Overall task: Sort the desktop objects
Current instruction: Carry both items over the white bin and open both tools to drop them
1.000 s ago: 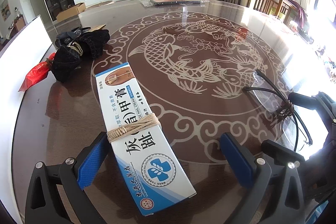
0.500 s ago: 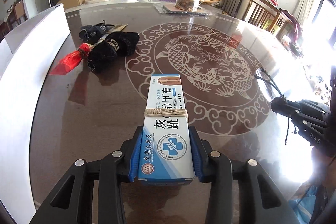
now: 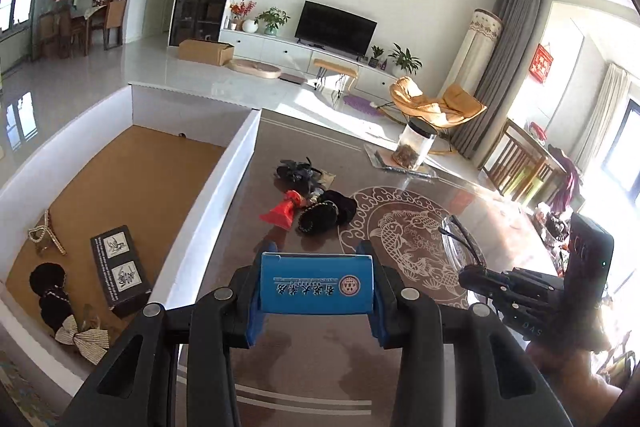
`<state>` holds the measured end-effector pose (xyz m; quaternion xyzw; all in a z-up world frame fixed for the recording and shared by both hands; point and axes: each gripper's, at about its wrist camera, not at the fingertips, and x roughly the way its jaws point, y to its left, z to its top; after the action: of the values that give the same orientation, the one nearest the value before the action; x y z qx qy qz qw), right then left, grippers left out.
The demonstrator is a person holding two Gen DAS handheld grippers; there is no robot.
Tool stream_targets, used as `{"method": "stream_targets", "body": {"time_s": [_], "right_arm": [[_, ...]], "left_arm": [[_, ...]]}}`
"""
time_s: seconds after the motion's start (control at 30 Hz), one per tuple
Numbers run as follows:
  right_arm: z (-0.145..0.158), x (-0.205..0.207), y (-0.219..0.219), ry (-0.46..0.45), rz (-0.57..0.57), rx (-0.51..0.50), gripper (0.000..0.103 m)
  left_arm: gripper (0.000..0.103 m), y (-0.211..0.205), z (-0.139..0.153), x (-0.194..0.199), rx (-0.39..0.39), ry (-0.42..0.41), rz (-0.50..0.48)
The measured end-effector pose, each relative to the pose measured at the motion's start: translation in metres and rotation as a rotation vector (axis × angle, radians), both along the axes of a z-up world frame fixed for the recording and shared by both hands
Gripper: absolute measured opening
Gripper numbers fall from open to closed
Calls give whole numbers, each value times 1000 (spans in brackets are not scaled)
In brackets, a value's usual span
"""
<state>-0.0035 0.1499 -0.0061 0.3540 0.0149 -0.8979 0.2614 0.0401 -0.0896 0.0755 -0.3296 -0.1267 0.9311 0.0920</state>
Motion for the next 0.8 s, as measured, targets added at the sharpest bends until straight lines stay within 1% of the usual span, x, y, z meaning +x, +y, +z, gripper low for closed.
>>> {"method": "stream_targets", "body": {"time_s": [0.07, 0.17, 0.23, 0.27, 0.33, 0.37, 0.43, 0.47, 0.5, 0.53, 0.57, 0.6, 0.63, 0.67, 0.73, 0.8], "right_arm": [[15, -4, -25, 21, 45, -25, 12], [37, -16, -70, 51, 122, -59, 12], [51, -27, -109, 70, 182, -73, 12], [56, -34, -131, 73, 210, -76, 12], [59, -50, -177, 53, 269, -79, 12], [58, -57, -201, 41, 295, -74, 12], [49, -71, -247, 8, 340, -35, 12], [41, -77, -266, -5, 346, -16, 13], [32, -84, -284, -29, 355, -7, 14], [21, -93, -299, -78, 371, -8, 17], [7, -101, -311, -139, 373, -6, 32], [-3, -108, -319, -185, 355, 2, 44], [-11, -111, -323, -215, 338, -4, 60], [-16, -112, -322, -226, 334, -26, 62], [-16, -107, -312, -213, 330, -75, 63], [-14, -100, -291, -182, 333, -123, 70]], "left_arm": [[41, -35, 18, 5, 10, 35, 67], [41, -85, 42, 4, -12, 66, 183], [41, -118, 47, -5, -35, 59, 256], [41, -132, 45, -14, -51, 38, 287], [41, -157, 30, -34, -90, -30, 334], [41, -167, 16, -45, -101, -82, 342], [42, -182, -22, -67, -108, -226, 360], [46, -188, -42, -76, -108, -296, 381], [50, -193, -58, -81, -114, -349, 408], [55, -197, -73, -84, -105, -382, 415], [60, -198, -84, -85, -99, -402, 427], [64, -201, -92, -84, -108, -417, 451], [74, -203, -98, -83, -126, -432, 472], [77, -204, -102, -81, -143, -434, 482], [78, -204, -103, -75, -161, -405, 486], [78, -206, -99, -65, -176, -365, 503]]}}
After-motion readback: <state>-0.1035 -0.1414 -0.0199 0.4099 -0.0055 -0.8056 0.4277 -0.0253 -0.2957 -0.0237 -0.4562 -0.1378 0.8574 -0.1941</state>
